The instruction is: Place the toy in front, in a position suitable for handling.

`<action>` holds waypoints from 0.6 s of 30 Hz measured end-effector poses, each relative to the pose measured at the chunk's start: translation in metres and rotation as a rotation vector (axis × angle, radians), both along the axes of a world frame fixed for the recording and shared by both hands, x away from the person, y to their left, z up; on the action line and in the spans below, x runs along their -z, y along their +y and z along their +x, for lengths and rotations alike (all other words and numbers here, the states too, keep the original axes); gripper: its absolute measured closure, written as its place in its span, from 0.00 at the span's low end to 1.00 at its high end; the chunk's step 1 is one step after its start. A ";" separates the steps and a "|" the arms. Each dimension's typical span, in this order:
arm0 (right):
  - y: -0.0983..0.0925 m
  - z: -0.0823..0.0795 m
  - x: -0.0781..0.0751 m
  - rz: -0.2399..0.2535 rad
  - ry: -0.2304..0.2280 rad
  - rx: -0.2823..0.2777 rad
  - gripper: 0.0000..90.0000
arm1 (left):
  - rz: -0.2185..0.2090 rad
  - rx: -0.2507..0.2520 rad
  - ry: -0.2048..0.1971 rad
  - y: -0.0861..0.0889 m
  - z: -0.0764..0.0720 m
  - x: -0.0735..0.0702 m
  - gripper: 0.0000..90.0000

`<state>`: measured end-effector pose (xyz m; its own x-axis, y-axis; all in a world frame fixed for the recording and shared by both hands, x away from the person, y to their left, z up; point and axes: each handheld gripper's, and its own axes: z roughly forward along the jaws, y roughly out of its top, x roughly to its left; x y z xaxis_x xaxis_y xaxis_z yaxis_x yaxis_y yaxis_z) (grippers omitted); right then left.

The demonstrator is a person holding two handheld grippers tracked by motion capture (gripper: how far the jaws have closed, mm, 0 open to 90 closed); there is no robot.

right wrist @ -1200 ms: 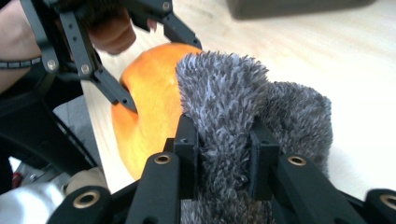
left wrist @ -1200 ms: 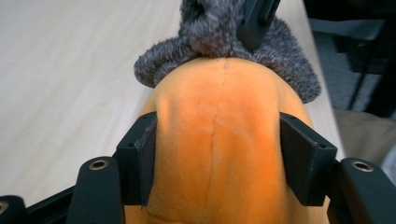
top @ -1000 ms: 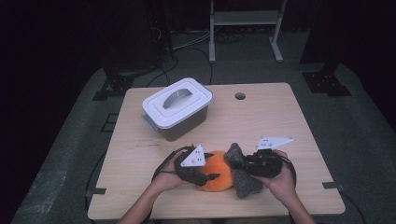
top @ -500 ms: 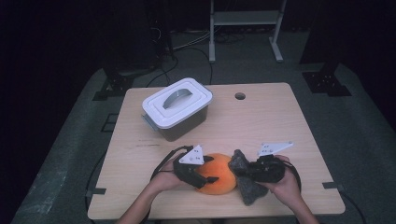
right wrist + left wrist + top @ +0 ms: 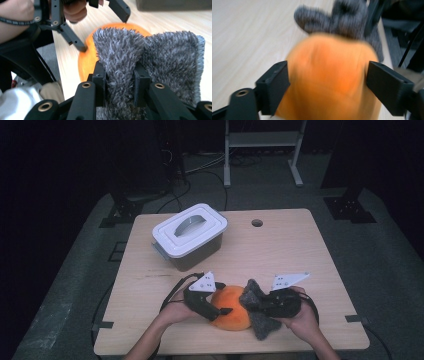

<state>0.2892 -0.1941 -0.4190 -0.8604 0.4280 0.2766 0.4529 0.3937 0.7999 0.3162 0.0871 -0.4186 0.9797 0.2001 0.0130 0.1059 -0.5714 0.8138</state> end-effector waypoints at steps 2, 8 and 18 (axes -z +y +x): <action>-0.008 0.001 0.002 -0.019 0.012 0.006 0.76 | 0.005 0.017 0.000 -0.001 -0.003 0.001 0.26; -0.007 0.000 -0.008 0.048 -0.003 0.027 0.75 | 0.037 0.058 -0.008 -0.001 -0.006 -0.004 0.29; 0.012 -0.004 -0.010 0.000 -0.037 -0.019 0.76 | 0.050 0.050 -0.088 -0.013 -0.008 0.000 0.27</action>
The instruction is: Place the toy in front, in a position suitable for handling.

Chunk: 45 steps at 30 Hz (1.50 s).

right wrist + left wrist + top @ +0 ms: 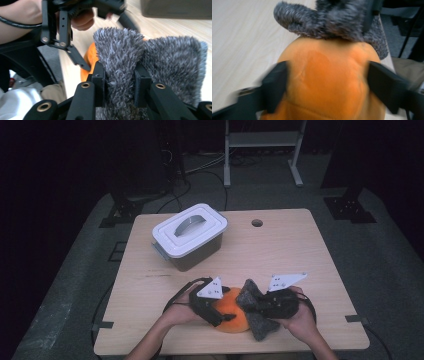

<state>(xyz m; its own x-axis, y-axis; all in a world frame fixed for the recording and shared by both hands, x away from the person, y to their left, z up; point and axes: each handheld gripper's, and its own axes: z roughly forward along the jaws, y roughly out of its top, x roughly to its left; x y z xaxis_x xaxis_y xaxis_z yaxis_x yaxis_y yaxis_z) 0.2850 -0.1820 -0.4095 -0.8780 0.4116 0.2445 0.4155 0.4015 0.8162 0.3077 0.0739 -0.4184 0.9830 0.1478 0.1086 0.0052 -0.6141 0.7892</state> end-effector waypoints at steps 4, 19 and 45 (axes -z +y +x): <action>-0.003 0.003 -0.008 0.044 -0.026 0.047 0.77 | -0.042 -0.056 -0.072 0.000 -0.003 -0.007 0.45; -0.017 0.006 0.004 -0.034 0.009 0.015 0.76 | -0.058 -0.085 0.017 -0.002 0.001 0.000 0.24; -0.005 0.005 0.000 0.046 0.008 0.045 0.76 | -0.044 -0.070 0.000 -0.001 0.002 -0.001 0.14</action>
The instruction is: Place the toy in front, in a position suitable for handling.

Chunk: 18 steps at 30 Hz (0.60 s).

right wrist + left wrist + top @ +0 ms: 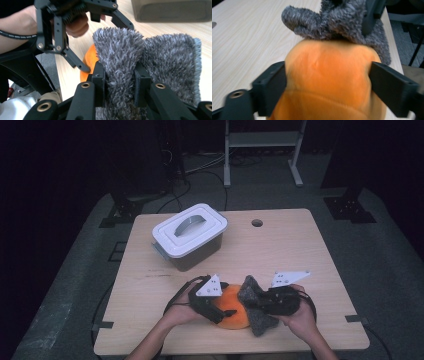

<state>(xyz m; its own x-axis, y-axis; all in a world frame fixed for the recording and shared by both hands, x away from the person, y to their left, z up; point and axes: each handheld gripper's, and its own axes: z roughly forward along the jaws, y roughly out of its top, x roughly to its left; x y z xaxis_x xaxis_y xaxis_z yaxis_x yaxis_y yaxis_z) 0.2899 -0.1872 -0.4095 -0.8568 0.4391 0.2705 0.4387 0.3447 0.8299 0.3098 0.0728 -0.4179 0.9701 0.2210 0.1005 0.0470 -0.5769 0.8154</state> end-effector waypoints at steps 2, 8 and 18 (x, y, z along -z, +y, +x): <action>0.001 -0.002 -0.005 0.028 -0.014 -0.008 0.76 | -0.002 -0.001 0.000 -0.002 0.001 0.002 0.14; 0.006 0.000 -0.001 0.044 0.015 -0.037 0.76 | -0.007 -0.037 0.017 0.000 0.001 0.004 0.27; 0.009 -0.002 0.000 -0.001 -0.018 -0.040 0.76 | -0.010 -0.039 0.029 0.000 0.001 0.005 0.28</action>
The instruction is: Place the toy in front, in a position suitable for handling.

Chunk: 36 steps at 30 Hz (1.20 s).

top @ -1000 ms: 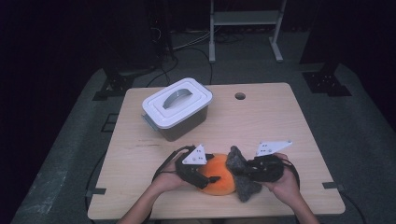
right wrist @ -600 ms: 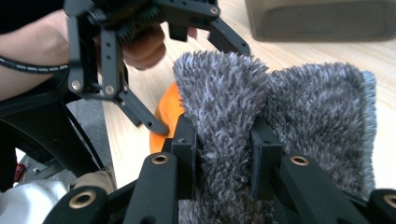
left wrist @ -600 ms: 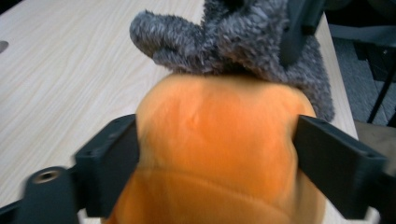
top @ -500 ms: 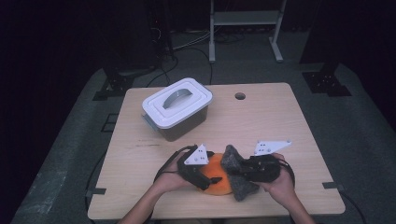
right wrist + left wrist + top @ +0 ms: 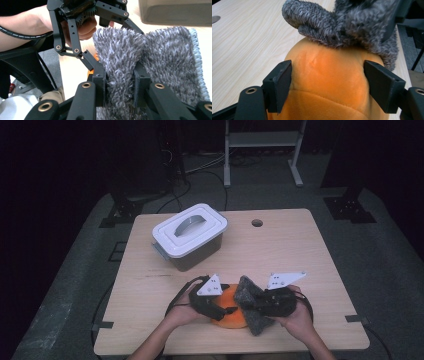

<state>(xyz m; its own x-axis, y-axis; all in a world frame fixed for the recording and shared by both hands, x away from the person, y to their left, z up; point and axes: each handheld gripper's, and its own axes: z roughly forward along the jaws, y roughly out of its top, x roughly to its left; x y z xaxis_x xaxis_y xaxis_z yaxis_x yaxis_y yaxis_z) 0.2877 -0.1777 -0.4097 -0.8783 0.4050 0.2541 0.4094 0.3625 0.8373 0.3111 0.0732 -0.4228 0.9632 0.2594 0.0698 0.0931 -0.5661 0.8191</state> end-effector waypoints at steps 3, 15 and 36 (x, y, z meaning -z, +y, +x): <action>0.001 -0.001 -0.001 -0.006 0.002 -0.005 0.74 | -0.003 0.002 0.005 0.000 0.000 0.001 0.27; -0.004 -0.001 -0.002 -0.046 -0.011 0.015 0.77 | 0.013 0.027 0.005 0.006 0.001 0.000 0.39; -0.010 -0.001 -0.001 -0.055 0.014 0.011 0.78 | 0.006 0.029 -0.022 0.002 -0.001 -0.003 0.38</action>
<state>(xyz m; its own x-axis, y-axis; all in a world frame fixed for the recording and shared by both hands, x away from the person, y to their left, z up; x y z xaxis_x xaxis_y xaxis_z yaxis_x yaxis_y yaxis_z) 0.2869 -0.1875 -0.4083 -0.8700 0.4286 0.2436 0.4253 0.4027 0.8105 0.3097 0.0755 -0.4194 0.9685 0.2312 0.0926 0.0588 -0.5734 0.8172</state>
